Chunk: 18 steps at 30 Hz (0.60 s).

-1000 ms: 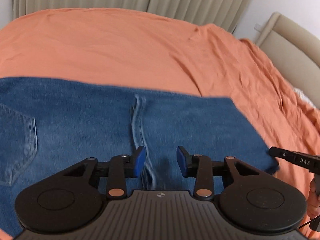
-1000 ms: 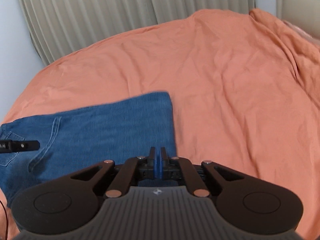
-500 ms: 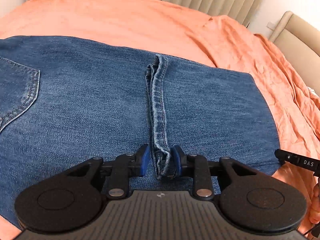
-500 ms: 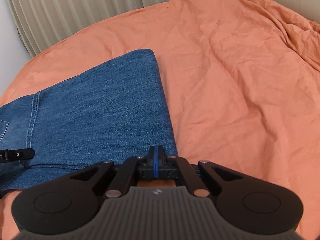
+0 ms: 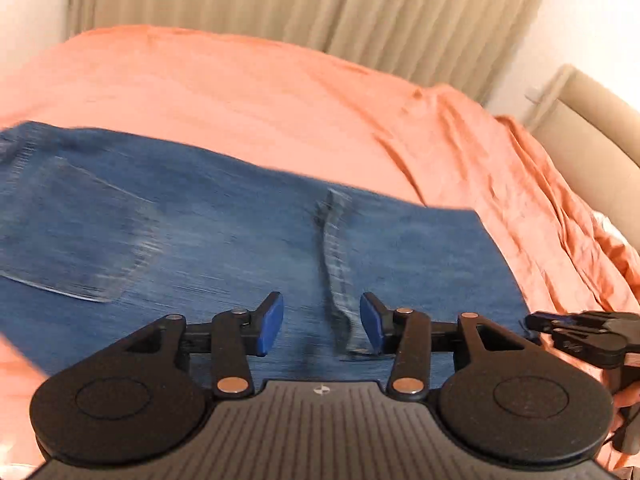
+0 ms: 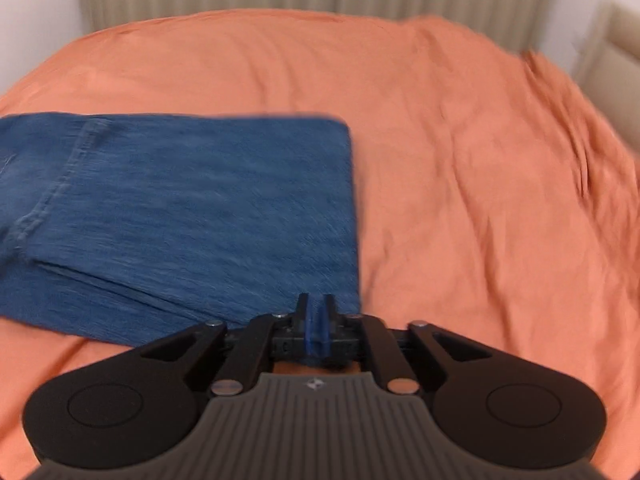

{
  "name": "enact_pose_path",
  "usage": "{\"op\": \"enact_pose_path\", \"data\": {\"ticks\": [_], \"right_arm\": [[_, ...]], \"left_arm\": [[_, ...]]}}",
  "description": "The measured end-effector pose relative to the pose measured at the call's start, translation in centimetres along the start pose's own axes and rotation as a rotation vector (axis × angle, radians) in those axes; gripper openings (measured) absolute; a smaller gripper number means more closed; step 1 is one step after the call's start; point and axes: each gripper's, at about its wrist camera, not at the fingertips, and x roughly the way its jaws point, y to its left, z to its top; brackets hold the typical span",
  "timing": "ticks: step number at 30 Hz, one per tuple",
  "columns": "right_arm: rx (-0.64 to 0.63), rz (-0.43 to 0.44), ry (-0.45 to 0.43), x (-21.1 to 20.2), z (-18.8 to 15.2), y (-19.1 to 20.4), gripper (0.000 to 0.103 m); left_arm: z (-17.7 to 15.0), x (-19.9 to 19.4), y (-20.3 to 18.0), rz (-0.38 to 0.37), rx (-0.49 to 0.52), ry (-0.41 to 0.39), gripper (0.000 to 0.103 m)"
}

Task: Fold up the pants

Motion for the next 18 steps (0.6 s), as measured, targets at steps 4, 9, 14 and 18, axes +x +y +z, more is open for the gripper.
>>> {"op": "enact_pose_path", "data": {"ticks": [4,9,14,18], "right_arm": [[-0.059,0.109,-0.025,-2.3,2.8,2.2,0.011],[-0.199,0.202,-0.087,-3.9,5.3,6.7,0.015],[-0.411,0.231,-0.121,-3.1,7.3,11.5,0.022],[-0.498,0.238,-0.081,-1.9,8.2,13.4,0.023]], "left_arm": [[0.0,-3.9,4.6,0.078,-0.121,-0.113,0.057],[0.3,-6.9,10.2,0.184,-0.274,-0.182,0.058],[-0.1,-9.3,16.0,0.271,-0.452,-0.28,0.059],[-0.9,-10.4,21.0,0.282,-0.619,-0.308,0.06]]}}
